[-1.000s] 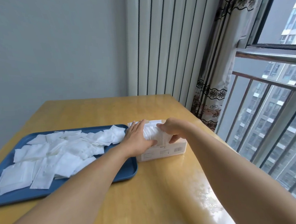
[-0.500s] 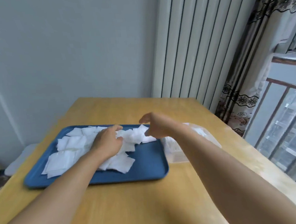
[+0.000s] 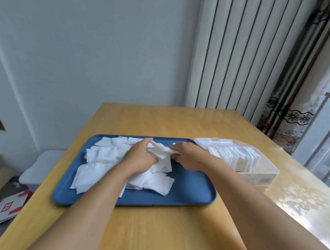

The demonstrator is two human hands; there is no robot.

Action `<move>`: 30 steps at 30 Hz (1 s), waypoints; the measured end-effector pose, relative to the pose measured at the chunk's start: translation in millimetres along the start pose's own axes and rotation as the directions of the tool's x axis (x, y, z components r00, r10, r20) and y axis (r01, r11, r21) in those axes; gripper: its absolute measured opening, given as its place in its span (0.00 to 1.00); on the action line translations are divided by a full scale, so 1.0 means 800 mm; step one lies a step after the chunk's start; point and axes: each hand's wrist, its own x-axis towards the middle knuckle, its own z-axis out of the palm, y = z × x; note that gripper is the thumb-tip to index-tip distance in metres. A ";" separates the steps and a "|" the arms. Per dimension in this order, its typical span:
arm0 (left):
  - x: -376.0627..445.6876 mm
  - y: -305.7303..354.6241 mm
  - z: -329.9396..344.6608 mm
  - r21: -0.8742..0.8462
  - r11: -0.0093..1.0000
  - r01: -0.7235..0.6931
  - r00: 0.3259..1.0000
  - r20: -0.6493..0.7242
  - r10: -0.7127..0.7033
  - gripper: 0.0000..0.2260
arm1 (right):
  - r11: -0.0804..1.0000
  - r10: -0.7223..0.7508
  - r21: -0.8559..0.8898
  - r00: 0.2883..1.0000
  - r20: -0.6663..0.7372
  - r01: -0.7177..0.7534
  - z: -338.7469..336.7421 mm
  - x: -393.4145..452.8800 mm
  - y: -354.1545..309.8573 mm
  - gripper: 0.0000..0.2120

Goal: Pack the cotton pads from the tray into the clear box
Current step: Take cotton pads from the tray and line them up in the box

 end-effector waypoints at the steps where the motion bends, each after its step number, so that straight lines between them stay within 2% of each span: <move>1: 0.000 0.002 -0.002 0.006 1.000 -0.025 1.000 -0.012 0.025 0.30 | 0.999 -0.016 0.030 1.000 0.023 0.016 -0.004 -0.009 0.001 0.08; 4: -0.001 0.008 -0.006 -0.031 0.993 -0.110 0.993 -0.040 0.109 0.28 | 0.995 -0.011 0.100 1.000 0.017 0.009 -0.005 -0.028 0.005 0.10; 6: -0.004 0.011 -0.008 -0.048 0.985 -0.167 0.985 -0.041 0.165 0.28 | 0.990 0.011 0.141 0.998 -0.067 -0.001 -0.004 -0.036 0.004 0.12; 8: -0.007 0.015 -0.009 -0.089 0.967 -0.237 0.971 -0.066 0.231 0.21 | 0.978 0.041 0.207 0.979 -0.199 0.001 -0.006 -0.044 0.004 0.15; 11: -0.010 0.023 -0.012 -0.169 0.942 -0.288 0.955 -0.117 0.271 0.11 | 0.914 0.086 0.397 0.917 -0.389 0.083 -0.012 -0.052 0.004 0.10; 13: -0.012 0.030 -0.013 -0.212 0.934 -0.288 0.956 -0.114 0.269 0.06 | 0.820 0.153 0.557 0.890 -0.429 0.127 -0.012 -0.058 0.006 0.06; 15: -0.014 0.036 -0.012 -0.278 0.921 -0.272 0.962 -0.098 0.254 0.06 | 0.695 0.223 0.704 0.885 -0.408 0.149 -0.011 -0.065 0.008 0.06; 17: -0.016 0.044 -0.005 -0.438 0.874 -0.210 0.976 -0.039 0.215 0.07 | 0.554 0.266 0.815 0.892 -0.366 0.169 -0.009 -0.072 0.010 0.10; 19: -0.020 0.048 0.002 -0.556 0.823 -0.120 0.983 0.047 0.176 0.08 | 0.485 0.281 0.858 0.900 -0.334 0.167 -0.007 -0.078 0.010 0.13; 25: -0.027 0.057 0.011 -0.609 0.793 0.002 0.963 0.214 0.162 0.15 | 0.489 0.277 0.856 0.900 -0.336 0.169 0.001 -0.085 0.012 0.10; 28: -0.034 0.068 0.009 -0.695 0.714 0.086 0.935 0.304 0.183 0.13 | 0.498 0.366 0.856 0.861 -0.353 0.139 0.001 -0.086 0.012 0.13; 30: -0.037 0.072 0.010 -0.714 0.692 0.107 0.932 0.314 0.180 0.11 | 0.479 0.410 0.866 0.836 -0.365 0.143 0.001 -0.087 0.011 0.16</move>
